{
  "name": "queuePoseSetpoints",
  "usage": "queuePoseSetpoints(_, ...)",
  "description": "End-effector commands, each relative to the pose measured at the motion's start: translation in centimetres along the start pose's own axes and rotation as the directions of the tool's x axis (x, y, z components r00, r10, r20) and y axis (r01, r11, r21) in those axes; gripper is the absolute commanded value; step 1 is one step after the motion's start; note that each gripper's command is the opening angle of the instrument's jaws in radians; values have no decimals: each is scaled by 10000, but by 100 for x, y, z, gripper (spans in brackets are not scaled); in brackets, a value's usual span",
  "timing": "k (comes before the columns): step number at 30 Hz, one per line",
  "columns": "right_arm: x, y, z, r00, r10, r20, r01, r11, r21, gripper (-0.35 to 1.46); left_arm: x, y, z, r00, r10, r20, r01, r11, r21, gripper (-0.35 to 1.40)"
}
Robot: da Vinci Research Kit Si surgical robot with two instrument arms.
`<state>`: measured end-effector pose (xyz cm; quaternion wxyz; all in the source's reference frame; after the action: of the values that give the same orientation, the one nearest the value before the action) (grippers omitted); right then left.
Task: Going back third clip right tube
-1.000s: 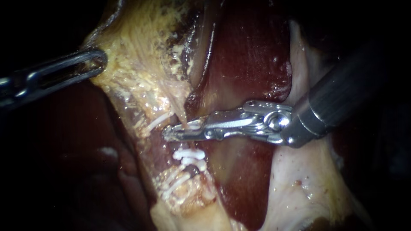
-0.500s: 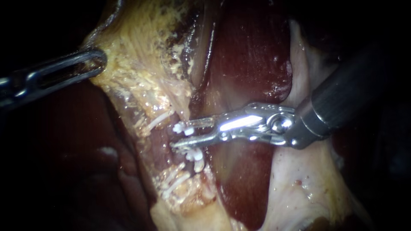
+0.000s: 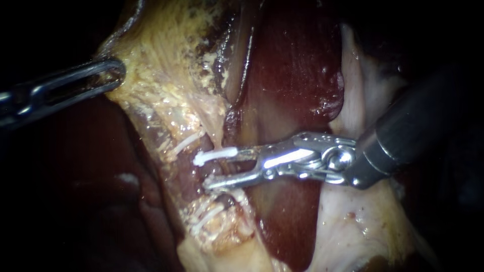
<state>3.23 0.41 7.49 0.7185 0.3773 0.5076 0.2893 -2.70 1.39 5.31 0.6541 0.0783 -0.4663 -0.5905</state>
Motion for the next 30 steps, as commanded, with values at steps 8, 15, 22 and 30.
queuePoseSetpoints(8,-6,21,-20,9912,-1322,-92,1313,9892,-648,60,0,0,0,10000,1,0,-1,10000,-3,-35)
queuePoseSetpoints(15,-6,10,-66,9518,-3065,104,3067,9510,-384,60,0,1,-1,10000,3,-2,-3,10000,2,-35)
queuePoseSetpoints(22,13,-16,-129,9180,-3965,-99,3961,9178,-269,60,0,2,0,10000,3,-1,-3,10000,0,-35)
queuePoseSetpoints(30,31,-37,-148,9033,-4271,-414,4264,9042,-238,60,3,4,5,10000,14,17,-13,10000,-13,-35)
